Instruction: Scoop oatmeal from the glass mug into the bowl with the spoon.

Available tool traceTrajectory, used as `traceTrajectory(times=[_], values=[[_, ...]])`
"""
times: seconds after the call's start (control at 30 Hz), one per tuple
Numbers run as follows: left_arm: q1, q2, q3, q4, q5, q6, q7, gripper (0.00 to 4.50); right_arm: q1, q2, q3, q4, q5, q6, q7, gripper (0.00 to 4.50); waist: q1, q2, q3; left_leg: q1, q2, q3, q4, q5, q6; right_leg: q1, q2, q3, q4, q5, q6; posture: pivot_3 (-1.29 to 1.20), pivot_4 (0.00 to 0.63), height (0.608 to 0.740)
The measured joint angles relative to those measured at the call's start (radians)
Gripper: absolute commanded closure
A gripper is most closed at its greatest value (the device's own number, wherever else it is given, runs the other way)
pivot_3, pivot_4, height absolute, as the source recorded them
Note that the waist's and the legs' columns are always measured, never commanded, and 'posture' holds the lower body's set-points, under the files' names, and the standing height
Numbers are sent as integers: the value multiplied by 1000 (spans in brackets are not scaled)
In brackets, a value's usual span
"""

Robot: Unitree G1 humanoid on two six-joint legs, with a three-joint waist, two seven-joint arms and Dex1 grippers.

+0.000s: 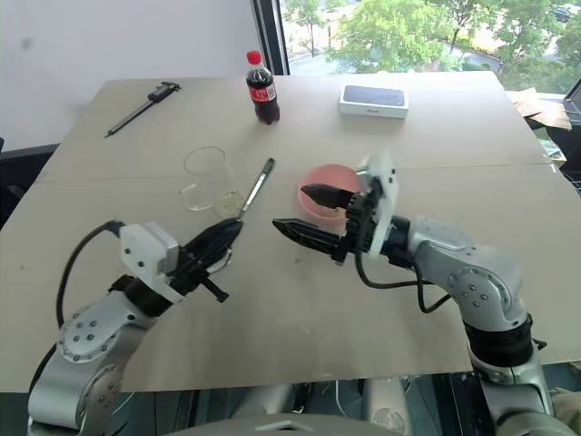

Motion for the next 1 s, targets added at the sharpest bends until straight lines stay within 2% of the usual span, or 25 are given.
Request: traceTrajectory(times=[0.27,0.4,0.5,0.73,0.77,1.0], values=[[-57,27,-89,71,91,-101,-47,4343,-67,177,-19,84,171,139,-250,0,-21,1,-1,-14,0,0,2,1,0,-14,0,0,2,2,-2,0,150,740],[-53,33,-111,116,123,-151,-61,4343,-92,205,-58,105,251,146,-341,0,-25,1,0,-14,0,0,1,1,0,-15,1,0,2,2,-2,0,150,740],[-51,33,-113,121,135,-168,-66,4500,-96,205,-67,110,274,146,-364,654,-25,1,-1,-15,0,0,1,1,0,-15,1,0,2,2,-2,0,150,740],[-58,24,-114,158,148,-204,-67,4500,-96,162,-67,124,278,146,-375,4165,-25,1,-1,-14,0,0,2,1,0,-15,1,0,3,2,-3,0,150,740],[-58,24,-114,158,148,-205,-67,4500,-96,161,-67,127,275,145,-375,4465,-25,1,-1,-14,0,0,2,1,0,-15,1,0,3,2,-3,0,150,740],[-56,-7,-119,161,145,-183,-52,4500,-102,166,-62,140,250,141,-370,4465,-25,1,-1,-14,0,1,2,1,0,-15,1,0,3,2,-2,0,150,740]])
